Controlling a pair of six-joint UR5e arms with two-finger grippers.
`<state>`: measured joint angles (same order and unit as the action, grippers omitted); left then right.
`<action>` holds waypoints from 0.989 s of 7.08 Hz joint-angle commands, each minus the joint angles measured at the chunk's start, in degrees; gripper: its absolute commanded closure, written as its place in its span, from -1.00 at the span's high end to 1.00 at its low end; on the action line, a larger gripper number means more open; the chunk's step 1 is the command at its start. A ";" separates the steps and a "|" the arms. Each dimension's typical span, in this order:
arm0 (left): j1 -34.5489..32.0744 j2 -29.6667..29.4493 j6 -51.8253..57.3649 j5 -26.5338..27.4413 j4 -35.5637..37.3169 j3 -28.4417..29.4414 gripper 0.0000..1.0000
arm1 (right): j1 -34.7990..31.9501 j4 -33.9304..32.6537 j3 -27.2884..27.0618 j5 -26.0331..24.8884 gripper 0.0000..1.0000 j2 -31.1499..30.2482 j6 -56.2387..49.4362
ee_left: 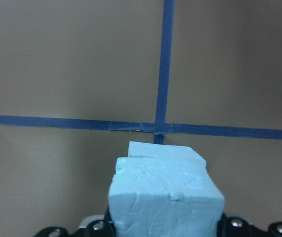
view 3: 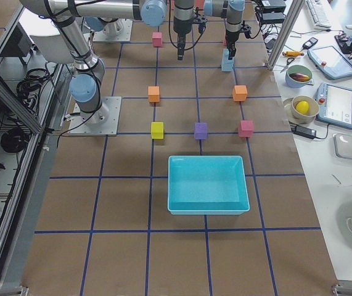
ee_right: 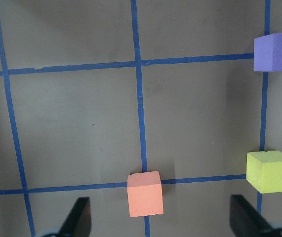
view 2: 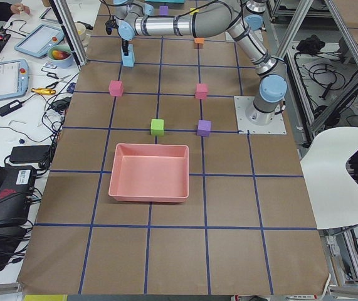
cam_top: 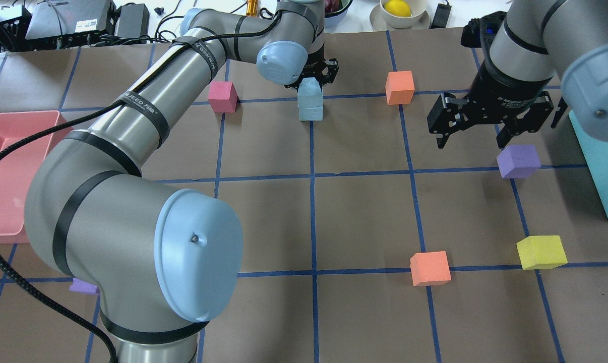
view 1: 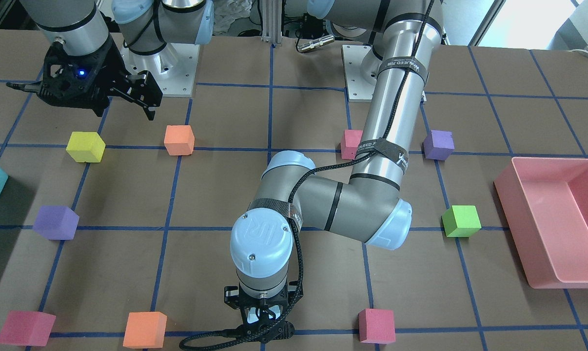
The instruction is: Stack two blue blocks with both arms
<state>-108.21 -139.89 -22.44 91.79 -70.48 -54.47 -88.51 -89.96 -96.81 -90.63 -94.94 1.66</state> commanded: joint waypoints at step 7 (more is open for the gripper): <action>3.52 8.81 6.13 -4.00 -13.49 2.80 0.98 | -0.08 0.05 -0.31 0.01 1.00 0.02 0.01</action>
<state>-106.21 -134.78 -20.33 87.18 -77.57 -51.95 -88.59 -89.91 -97.00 -90.65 -94.93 1.67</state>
